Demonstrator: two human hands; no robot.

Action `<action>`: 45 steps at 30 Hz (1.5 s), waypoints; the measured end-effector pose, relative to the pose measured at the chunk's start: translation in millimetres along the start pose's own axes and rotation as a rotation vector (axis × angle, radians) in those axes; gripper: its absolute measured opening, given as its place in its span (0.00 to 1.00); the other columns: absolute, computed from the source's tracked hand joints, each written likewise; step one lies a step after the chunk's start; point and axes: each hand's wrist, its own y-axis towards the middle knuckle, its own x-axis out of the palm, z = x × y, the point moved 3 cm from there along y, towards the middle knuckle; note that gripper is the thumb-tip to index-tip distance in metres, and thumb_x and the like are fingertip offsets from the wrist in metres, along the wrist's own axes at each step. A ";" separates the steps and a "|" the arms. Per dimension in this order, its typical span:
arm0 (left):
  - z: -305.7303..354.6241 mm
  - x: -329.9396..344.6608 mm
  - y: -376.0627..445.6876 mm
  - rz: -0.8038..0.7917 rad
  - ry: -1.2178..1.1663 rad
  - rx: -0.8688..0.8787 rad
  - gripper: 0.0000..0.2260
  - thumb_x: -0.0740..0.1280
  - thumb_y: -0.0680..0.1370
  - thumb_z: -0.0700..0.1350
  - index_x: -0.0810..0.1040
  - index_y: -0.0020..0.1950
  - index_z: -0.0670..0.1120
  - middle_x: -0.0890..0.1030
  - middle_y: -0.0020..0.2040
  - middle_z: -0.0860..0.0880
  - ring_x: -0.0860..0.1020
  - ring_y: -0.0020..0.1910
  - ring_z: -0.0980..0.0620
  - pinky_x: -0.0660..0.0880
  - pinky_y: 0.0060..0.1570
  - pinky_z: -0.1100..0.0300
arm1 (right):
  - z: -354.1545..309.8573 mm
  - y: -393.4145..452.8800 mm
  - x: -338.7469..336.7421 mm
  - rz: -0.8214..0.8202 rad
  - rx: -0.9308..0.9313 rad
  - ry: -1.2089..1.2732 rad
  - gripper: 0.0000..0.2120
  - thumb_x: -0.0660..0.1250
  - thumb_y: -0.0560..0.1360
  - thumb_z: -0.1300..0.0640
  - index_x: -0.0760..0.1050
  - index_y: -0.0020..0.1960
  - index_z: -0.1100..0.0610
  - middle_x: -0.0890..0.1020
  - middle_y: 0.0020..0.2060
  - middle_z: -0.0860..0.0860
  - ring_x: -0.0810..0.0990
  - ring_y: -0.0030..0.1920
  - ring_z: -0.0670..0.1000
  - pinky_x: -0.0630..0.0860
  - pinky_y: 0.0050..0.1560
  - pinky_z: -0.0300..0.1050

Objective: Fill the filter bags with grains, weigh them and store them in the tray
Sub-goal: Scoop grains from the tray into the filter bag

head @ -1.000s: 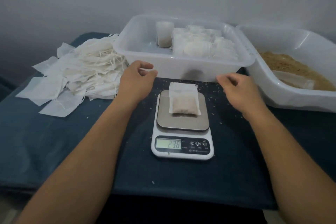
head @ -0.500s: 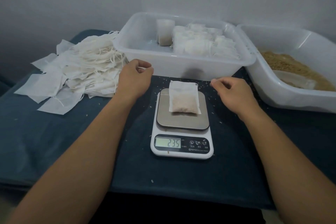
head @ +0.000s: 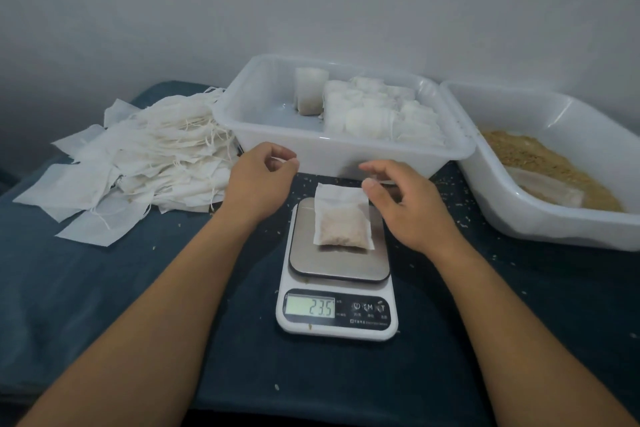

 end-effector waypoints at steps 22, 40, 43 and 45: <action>42.5 12.5 -40.9 -0.610 -0.336 0.304 0.31 0.77 0.71 0.55 0.72 0.72 0.54 0.81 0.66 0.52 0.80 0.65 0.52 0.77 0.62 0.57 | -53.5 0.8 -28.1 -0.007 -0.113 0.212 0.03 0.72 0.79 0.53 0.80 0.48 0.46 0.83 0.56 0.38 0.80 0.61 0.43 0.76 0.61 0.42; 36.0 19.3 -41.6 -0.364 -0.023 0.306 0.12 0.80 0.71 0.52 0.79 0.43 0.65 0.82 0.38 0.62 0.78 0.37 0.63 0.71 0.37 0.71 | -66.1 0.1 -101.6 0.041 0.038 -0.082 0.23 0.74 0.74 0.41 0.74 0.68 0.32 0.77 0.61 0.29 0.77 0.58 0.33 0.74 0.52 0.31; 36.6 18.5 -40.7 -0.337 0.003 0.317 0.13 0.80 0.71 0.51 0.78 0.46 0.64 0.82 0.41 0.63 0.78 0.40 0.64 0.71 0.39 0.72 | -19.0 5.5 -158.6 0.243 0.376 -0.460 0.25 0.72 0.77 0.43 0.75 0.71 0.48 0.79 0.66 0.48 0.79 0.61 0.51 0.74 0.60 0.50; 37.5 19.2 -40.8 -0.326 0.009 0.319 0.14 0.80 0.71 0.51 0.78 0.48 0.65 0.82 0.42 0.64 0.79 0.42 0.63 0.72 0.40 0.72 | 16.3 3.7 -184.4 0.170 0.609 -0.630 0.24 0.70 0.78 0.43 0.77 0.69 0.55 0.81 0.65 0.55 0.79 0.63 0.59 0.73 0.60 0.53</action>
